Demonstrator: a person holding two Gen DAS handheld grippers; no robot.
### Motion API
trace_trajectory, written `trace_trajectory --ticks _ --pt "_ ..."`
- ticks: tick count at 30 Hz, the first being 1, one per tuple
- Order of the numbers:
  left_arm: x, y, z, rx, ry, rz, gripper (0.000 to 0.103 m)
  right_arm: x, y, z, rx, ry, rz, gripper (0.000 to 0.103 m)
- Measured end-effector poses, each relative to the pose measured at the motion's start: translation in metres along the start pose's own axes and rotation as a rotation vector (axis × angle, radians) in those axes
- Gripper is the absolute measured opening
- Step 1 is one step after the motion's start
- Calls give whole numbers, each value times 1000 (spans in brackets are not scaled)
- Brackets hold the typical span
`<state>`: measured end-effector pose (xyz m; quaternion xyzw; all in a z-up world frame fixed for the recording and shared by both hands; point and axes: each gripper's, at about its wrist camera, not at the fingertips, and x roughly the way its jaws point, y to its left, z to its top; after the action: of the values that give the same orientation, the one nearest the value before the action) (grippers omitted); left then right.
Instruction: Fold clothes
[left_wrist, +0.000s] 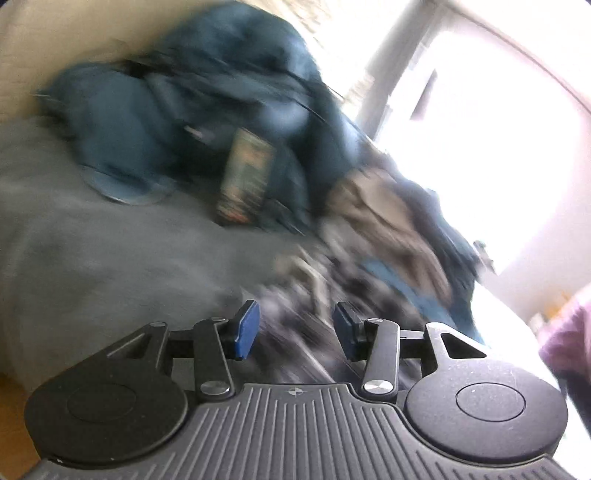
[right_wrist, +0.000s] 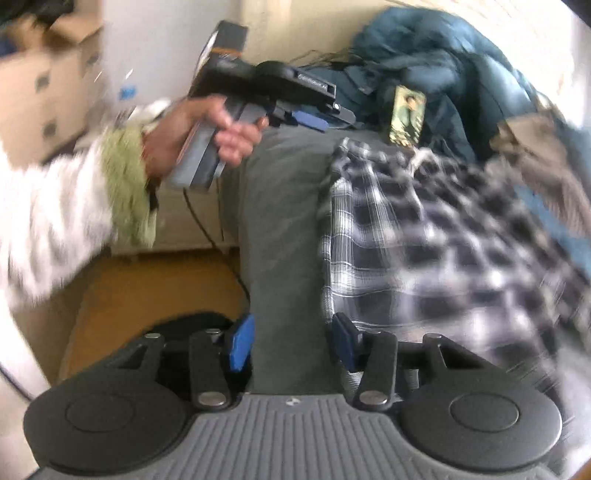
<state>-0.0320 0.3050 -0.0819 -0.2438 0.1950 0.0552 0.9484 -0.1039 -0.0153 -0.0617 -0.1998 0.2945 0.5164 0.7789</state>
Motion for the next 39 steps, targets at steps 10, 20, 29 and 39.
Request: trace_trajectory --ticks 10,20,29,39 --pt "25 8 -25 42 85 59 40 -44 9 -26 149 -60 -13 61" --pt "-31 -53 -25 180 -12 73 48 -216 -84 -117 641 -185 -427 72" --pt "-43 -198 -112 383 272 -367 54 -351 -173 -236 1263 -346 -782 77" --pt "-48 -268 -205 807 294 -344 54 -334 -282 -282 1315 -24 -846 91"
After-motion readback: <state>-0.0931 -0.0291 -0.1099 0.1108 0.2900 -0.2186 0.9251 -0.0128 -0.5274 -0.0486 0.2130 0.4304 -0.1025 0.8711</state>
